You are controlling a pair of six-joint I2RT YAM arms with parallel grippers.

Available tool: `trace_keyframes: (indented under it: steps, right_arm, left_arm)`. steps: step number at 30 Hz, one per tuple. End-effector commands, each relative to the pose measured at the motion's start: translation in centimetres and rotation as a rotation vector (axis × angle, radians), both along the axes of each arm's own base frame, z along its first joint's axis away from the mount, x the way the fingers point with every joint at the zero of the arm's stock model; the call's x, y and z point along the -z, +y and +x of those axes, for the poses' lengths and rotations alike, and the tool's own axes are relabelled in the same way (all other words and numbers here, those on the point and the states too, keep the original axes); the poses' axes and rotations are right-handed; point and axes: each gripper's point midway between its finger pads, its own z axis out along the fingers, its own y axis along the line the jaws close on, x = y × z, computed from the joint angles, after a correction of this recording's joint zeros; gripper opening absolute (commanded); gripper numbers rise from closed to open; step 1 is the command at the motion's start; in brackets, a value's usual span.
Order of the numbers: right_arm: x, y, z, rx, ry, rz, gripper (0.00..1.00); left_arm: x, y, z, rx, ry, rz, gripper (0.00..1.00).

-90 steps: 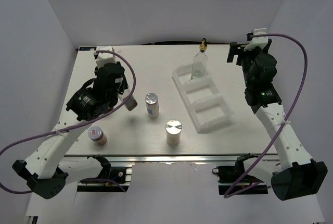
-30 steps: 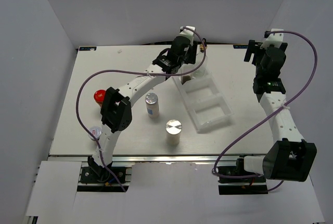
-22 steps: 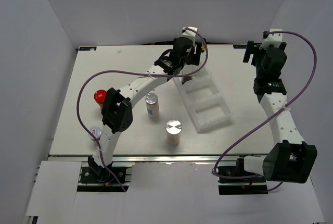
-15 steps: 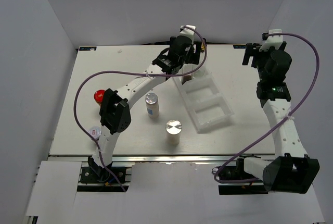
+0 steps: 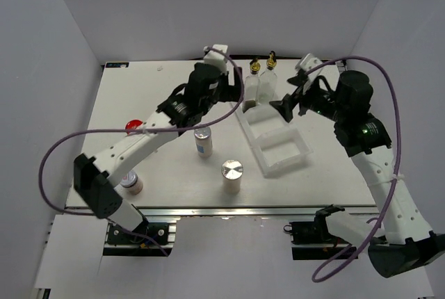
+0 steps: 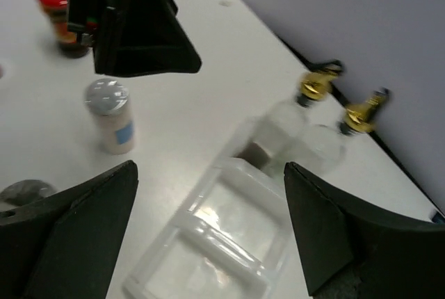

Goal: Organize the condiment bottles

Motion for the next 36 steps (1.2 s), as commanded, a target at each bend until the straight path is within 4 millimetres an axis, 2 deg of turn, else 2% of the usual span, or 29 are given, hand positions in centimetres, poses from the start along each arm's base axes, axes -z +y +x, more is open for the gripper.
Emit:
trace_keyframes:
  steps: [1, 2, 3, 4, 5, 6, 7, 8, 9, 10, 11, 12, 13, 14, 15, 19, 20, 21, 22, 26, 30, 36]
  right_arm:
    - [0.9, 3.6, -3.2, -0.180, 0.039, -0.065, 0.89]
    - [0.9, 5.6, -4.4, -0.235, 0.045, -0.072, 0.89]
    - [2.0, 6.7, -4.0, -0.230, 0.084, -0.091, 0.89]
    - [2.9, 6.9, -2.9, -0.148, 0.104, -0.123, 0.89]
    - [3.1, 8.7, -3.8, -0.167, 0.116, -0.133, 0.89]
    - [4.6, 9.9, -3.2, -0.134, 0.184, -0.137, 0.89]
    - [5.1, 10.6, -2.8, -0.105, 0.207, -0.134, 0.89]
    - [5.8, 12.0, -3.6, -0.123, 0.243, -0.126, 0.89]
    - [7.4, 13.0, -3.7, -0.106, 0.330, -0.116, 0.89]
    - [8.6, 13.2, -3.5, -0.061, 0.360, -0.129, 0.89]
    - [9.6, 14.2, -4.6, -0.055, 0.384, -0.149, 0.90]
    - [11.7, 14.4, -4.8, -0.003, 0.426, -0.180, 0.89]
    - [12.7, 14.1, -4.7, 0.051, 0.420, -0.214, 0.89]
    - [14.1, 14.8, -6.1, 0.046, 0.452, -0.249, 0.89]
    - [15.2, 14.8, -6.7, 0.056, 0.473, -0.273, 0.90]
    - [18.4, 15.1, -9.3, 0.060, 0.555, -0.341, 0.89]
    - [19.6, 15.1, -10.1, 0.067, 0.587, -0.380, 0.89]
    - [19.7, 15.1, -10.2, 0.089, 0.583, -0.401, 0.90]
    - [20.2, 14.6, -10.1, 0.117, 0.592, -0.428, 0.89]
    - [22.9, 12.7, -11.8, 0.178, 0.646, -0.569, 0.89]
    - [24.3, 12.3, -13.6, 0.129, 0.699, -0.611, 0.89]
    - [24.1, 11.2, -14.0, 0.163, 0.714, -0.616, 0.89]
  left_arm:
    - [-1.6, 5.7, -2.6, -0.169, -0.042, -0.067, 0.98]
    - [1.0, 7.5, -3.2, -0.225, -0.018, -0.032, 0.98]
    - [1.5, 9.1, -3.7, -0.276, -0.022, -0.029, 0.98]
    - [0.3, 11.8, -4.6, -0.372, -0.059, -0.067, 0.98]
    - [2.5, 13.2, -5.2, -0.423, -0.041, -0.043, 0.98]
    - [2.9, 14.4, -5.5, -0.467, -0.044, -0.051, 0.98]
    - [2.6, 15.6, -6.1, -0.497, -0.056, -0.083, 0.98]
    - [3.0, 16.4, -6.3, -0.522, -0.055, -0.084, 0.98]
    - [4.3, 17.3, -6.4, -0.545, -0.041, -0.067, 0.98]
    - [4.7, 17.8, -6.4, -0.561, -0.033, -0.074, 0.98]
    - [5.2, 18.1, -6.5, -0.565, -0.022, -0.070, 0.98]
    - [6.1, 19.0, -6.2, -0.585, -0.007, -0.056, 0.98]
    - [6.7, 19.3, -5.9, -0.586, 0.006, -0.048, 0.98]
    - [7.7, 19.1, -5.5, -0.565, 0.035, -0.044, 0.98]
    - [8.3, 20.2, -4.9, -0.590, 0.051, -0.045, 0.98]
    - [10.8, 20.6, -4.1, -0.561, 0.113, -0.045, 0.98]
    - [11.0, 20.6, -4.1, -0.561, 0.115, -0.040, 0.98]
    - [11.1, 20.7, -4.1, -0.560, 0.116, -0.037, 0.98]
    - [11.0, 20.6, -4.1, -0.555, 0.113, -0.037, 0.98]
    - [11.0, 21.1, -4.5, -0.562, 0.110, -0.025, 0.98]
    - [10.6, 21.3, -5.0, -0.556, 0.094, -0.038, 0.98]
    - [10.5, 21.0, -5.1, -0.536, 0.095, -0.045, 0.98]
